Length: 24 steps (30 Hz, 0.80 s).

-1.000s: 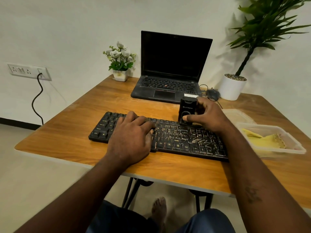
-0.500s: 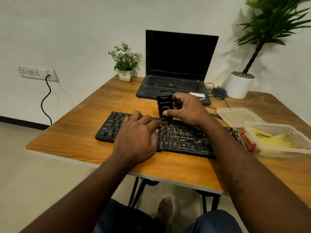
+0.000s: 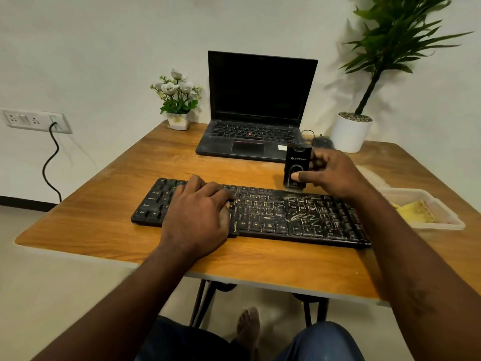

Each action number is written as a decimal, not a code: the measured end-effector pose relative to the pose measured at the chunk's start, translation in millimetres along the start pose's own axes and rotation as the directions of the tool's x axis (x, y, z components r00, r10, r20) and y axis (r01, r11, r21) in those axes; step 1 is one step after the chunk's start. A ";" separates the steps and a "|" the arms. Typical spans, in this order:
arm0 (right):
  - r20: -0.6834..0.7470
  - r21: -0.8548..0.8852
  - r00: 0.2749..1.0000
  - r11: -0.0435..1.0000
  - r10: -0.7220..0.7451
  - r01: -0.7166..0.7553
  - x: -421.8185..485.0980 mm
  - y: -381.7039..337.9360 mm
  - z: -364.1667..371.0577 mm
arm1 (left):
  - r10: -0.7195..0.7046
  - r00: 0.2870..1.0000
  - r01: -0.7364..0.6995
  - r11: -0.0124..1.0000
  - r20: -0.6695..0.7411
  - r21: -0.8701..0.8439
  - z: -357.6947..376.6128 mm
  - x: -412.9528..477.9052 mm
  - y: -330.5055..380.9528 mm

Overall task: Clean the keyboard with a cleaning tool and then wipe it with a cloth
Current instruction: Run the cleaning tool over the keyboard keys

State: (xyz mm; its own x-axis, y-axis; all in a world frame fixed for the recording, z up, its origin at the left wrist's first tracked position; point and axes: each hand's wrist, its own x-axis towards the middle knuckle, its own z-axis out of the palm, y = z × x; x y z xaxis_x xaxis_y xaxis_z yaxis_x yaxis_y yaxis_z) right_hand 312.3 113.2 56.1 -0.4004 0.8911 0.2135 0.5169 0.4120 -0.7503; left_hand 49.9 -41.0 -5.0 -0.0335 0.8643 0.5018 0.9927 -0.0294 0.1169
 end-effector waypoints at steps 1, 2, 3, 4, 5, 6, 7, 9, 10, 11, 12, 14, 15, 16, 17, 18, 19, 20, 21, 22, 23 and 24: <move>0.013 0.038 1.000 0.999 0.003 -0.003 -1.6 1.4 3.5 | 0.001 1.000 -0.001 1.000 -0.008 0.008 -0.1 -0.5 0.7; 0.048 0.070 0.999 0.998 -0.002 -0.001 -2.8 2.1 8.4 | 0.001 1.000 -0.001 1.000 -0.019 0.014 -0.4 -1.3 1.3; 0.072 0.091 0.997 0.996 -0.012 0.006 -3.1 3.2 13.1 | 0.003 1.000 -0.003 1.000 -0.026 0.021 -0.9 -1.7 2.4; 0.071 0.094 0.997 0.995 -0.027 0.020 -2.2 4.2 17.2 | 0.004 1.000 -0.004 1.000 -0.028 0.027 -1.3 -2.0 4.1; 0.041 0.074 0.998 0.996 -0.043 0.040 -0.8 3.1 19.9 | 0.004 1.000 -0.004 1.000 -0.025 0.029 -1.6 -1.9 6.6; -0.009 0.025 0.998 0.998 -0.064 0.064 1.2 2.1 21.5 | 0.008 1.000 -0.007 1.000 -0.020 0.027 -1.6 -1.3 10.2; -0.054 -0.025 0.995 0.997 -0.080 0.079 2.4 0.9 22.5 | 0.016 1.000 -0.015 1.000 -0.014 0.024 -1.4 -0.7 14.8; -0.046 -0.025 0.994 0.995 -0.100 0.099 2.1 0.0 24.1 | 0.038 0.999 -0.038 0.999 -0.001 0.027 0.5 1.6 25.8; -0.007 0.006 0.994 0.994 -0.110 0.110 0.8 0.9 25.4 | 0.049 0.999 -0.049 0.998 0.004 0.030 1.7 3.1 31.0; 0.027 0.025 0.992 0.993 -0.120 0.119 -0.9 1.6 26.8 | 0.058 0.998 -0.059 0.998 0.007 0.033 2.5 4.2 34.8; 0.038 0.018 0.991 0.992 -0.128 0.128 -1.5 1.3 28.0 | 0.064 0.998 -0.065 0.997 0.013 0.037 2.9 5.6 37.2; -0.018 -0.041 0.993 0.993 -0.115 0.114 1.2 1.8 27.6 | 0.065 0.997 -0.066 0.997 0.030 0.036 4.5 6.8 38.5; -0.070 -0.088 0.991 0.991 -0.111 0.105 2.6 2.1 26.3 | 0.062 0.997 -0.063 0.997 0.037 0.034 5.0 6.4 38.4; -0.102 -0.111 0.988 0.989 -0.113 0.101 3.7 2.6 25.1 | 0.059 0.997 -0.060 0.998 0.043 0.037 5.3 6.2 38.1; -0.104 -0.111 0.988 0.988 -0.117 0.105 3.3 2.6 24.7 | 0.059 0.997 -0.061 0.997 0.050 0.046 5.1 5.8 37.9; -0.077 -0.087 0.990 0.990 -0.121 0.114 2.0 2.6 25.3 | 0.060 0.996 -0.063 0.996 0.060 0.056 4.4 5.8 38.1; -0.042 -0.063 0.991 0.990 -0.129 0.126 0.6 2.8 26.8 | 0.062 0.995 -0.067 0.996 0.078 0.064 3.4 6.3 38.5; -0.024 -0.055 0.990 0.989 -0.137 0.135 -0.1 3.2 29.0 | 0.063 0.993 -0.070 0.995 0.100 0.070 2.1 7.0 39.0; -0.035 -0.067 0.990 0.989 -0.134 0.132 -0.2 2.9 30.4 | 0.064 0.990 -0.074 0.994 0.125 0.075 0.8 7.7 39.4; -0.072 -0.096 0.990 0.988 -0.124 0.117 1.1 3.1 30.3 | 0.069 0.987 -0.081 0.993 0.148 0.080 -0.5 8.2 40.0; -0.123 -0.136 0.986 0.986 -0.114 0.097 2.7 3.5 28.8 | 0.074 0.983 -0.089 0.992 0.168 0.084 -1.5 8.3 40.4; -0.165 -0.155 0.980 0.984 -0.108 0.083 3.6 4.0 26.6 | 0.080 0.980 -0.097 0.991 0.184 0.087 -2.1 8.0 40.3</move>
State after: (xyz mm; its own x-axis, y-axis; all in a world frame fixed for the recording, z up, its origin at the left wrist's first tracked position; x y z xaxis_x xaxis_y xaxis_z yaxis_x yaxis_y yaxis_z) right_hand 292.8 113.0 37.3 -0.3234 0.8604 0.3939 0.5935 0.5087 -0.6237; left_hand 89.4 -36.3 5.5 0.0680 0.9367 0.3436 0.9975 -0.0697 -0.0073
